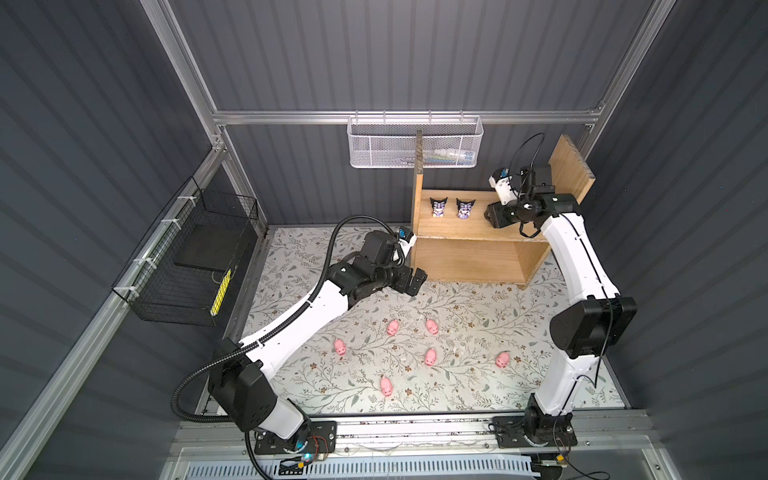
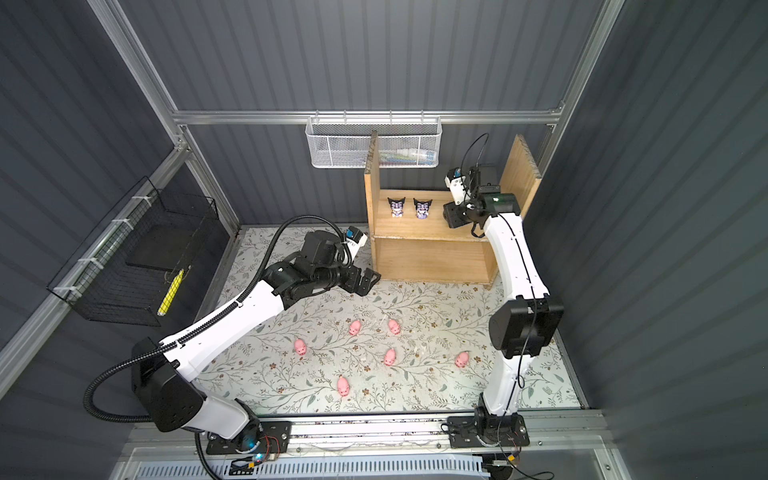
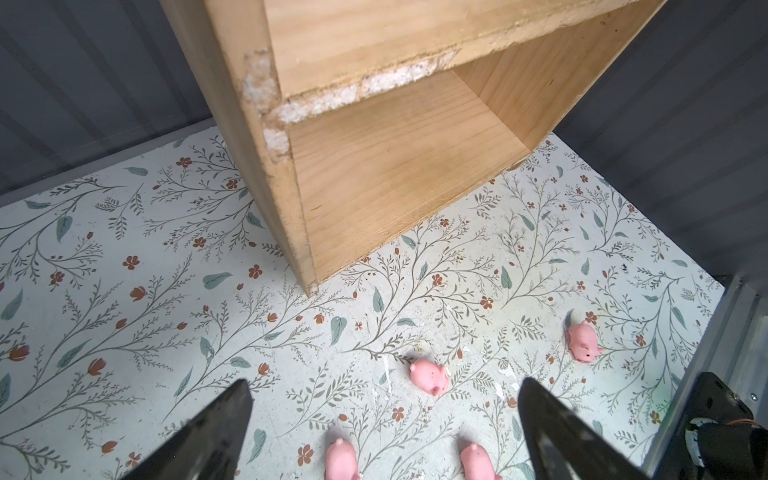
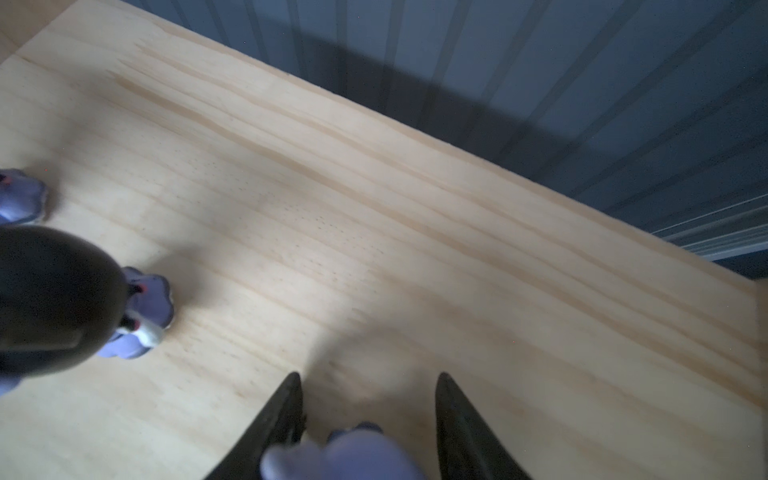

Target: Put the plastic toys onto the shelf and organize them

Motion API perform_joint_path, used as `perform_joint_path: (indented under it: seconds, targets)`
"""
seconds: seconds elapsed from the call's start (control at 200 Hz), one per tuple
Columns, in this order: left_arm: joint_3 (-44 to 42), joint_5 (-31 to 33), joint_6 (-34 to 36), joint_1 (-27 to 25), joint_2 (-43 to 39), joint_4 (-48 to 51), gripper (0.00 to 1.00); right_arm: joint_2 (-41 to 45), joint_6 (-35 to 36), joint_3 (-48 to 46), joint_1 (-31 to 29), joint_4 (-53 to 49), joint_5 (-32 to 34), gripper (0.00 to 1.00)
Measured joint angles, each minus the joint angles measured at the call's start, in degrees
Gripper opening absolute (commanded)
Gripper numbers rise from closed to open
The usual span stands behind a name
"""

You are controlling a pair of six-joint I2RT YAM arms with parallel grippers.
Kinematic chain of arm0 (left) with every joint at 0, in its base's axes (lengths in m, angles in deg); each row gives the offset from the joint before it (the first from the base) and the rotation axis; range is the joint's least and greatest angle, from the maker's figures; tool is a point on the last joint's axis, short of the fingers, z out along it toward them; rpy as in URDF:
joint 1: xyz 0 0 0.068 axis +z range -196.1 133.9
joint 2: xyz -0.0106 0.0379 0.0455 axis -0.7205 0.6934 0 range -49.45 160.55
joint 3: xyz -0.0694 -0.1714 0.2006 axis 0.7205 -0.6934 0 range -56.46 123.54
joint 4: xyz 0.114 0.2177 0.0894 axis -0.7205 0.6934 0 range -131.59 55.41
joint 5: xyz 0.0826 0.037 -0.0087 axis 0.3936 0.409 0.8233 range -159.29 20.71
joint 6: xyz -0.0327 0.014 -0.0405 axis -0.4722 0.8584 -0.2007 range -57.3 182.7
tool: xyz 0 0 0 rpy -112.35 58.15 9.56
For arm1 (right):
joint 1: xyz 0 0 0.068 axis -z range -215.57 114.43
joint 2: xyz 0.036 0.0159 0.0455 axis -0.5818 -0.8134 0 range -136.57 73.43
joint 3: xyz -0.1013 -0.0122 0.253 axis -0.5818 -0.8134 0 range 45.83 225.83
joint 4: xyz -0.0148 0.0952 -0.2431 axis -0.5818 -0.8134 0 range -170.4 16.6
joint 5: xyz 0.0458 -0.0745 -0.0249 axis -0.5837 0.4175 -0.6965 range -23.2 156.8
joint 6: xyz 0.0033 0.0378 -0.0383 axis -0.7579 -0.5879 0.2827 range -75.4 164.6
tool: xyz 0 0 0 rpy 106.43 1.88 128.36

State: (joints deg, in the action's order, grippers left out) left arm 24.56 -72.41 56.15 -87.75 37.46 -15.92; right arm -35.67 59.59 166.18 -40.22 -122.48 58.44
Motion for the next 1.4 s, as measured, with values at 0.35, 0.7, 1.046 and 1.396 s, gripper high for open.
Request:
perform_joint_path:
  seconds: [0.35, 0.7, 1.046, 1.396]
  targets:
    - [-0.8, 0.0, 0.2, 0.0, -0.3, -0.1, 1.0, 0.7, -1.3, -1.2, 0.0, 0.8, 1.1, 0.61]
    - [-2.0, 0.2, 0.2, 0.0, -2.0, 0.0, 1.0, 2.7, -2.6, -3.5, 0.1, 0.7, 1.2, 0.68]
    - [-3.1, 0.2, 0.2, 0.0, -3.4, 0.0, 1.0, 6.0, -3.2, -7.3, 0.5, 0.7, 2.4, 0.7]
    - [-3.3, 0.2, 0.4, 0.0, -3.7, 0.0, 1.0, 8.3, -4.1, -10.2, 1.6, 1.2, 3.8, 0.71]
